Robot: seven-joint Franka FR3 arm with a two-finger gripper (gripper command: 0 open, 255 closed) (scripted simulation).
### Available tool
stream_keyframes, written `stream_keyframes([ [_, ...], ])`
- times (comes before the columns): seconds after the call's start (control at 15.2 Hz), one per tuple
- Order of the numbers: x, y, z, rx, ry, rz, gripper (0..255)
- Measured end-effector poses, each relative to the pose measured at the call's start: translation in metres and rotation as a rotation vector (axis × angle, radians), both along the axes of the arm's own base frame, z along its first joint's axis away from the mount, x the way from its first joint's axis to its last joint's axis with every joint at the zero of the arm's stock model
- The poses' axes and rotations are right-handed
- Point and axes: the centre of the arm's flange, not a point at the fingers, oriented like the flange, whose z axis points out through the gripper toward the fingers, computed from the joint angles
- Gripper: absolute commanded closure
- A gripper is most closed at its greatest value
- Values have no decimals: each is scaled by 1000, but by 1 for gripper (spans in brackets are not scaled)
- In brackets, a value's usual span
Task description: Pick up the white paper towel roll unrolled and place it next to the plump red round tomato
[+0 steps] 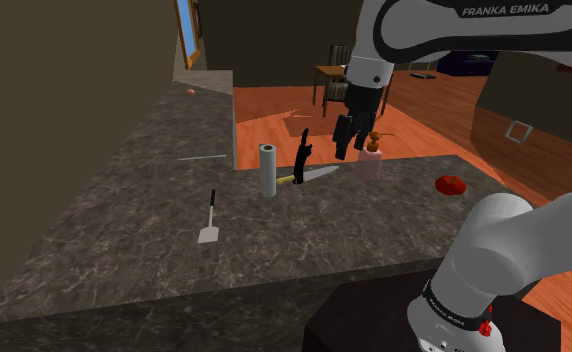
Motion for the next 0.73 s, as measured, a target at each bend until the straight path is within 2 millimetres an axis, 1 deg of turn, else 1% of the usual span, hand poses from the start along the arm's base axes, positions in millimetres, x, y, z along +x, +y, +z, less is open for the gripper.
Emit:
stream_keyframes([
  [0.07,0,0,0,0,0,0,0],
  [0.13,6,-1,-2,1,-1,0,0],
  [0.2,16,-3,-8,2,-2,0,0],
  [0.26,25,-4,-9,3,-4,-1,0],
  [0.33,35,-8,-13,4,-7,-1,0],
  [0.46,60,-13,-25,7,-12,-2,0],
  [0.53,70,-12,-28,8,-15,-3,0],
  [0.59,82,-18,-29,9,-19,-4,0],
  [0.66,95,-19,-31,11,-22,-5,0],
  [0.73,107,-20,-40,12,-23,-5,0],
])
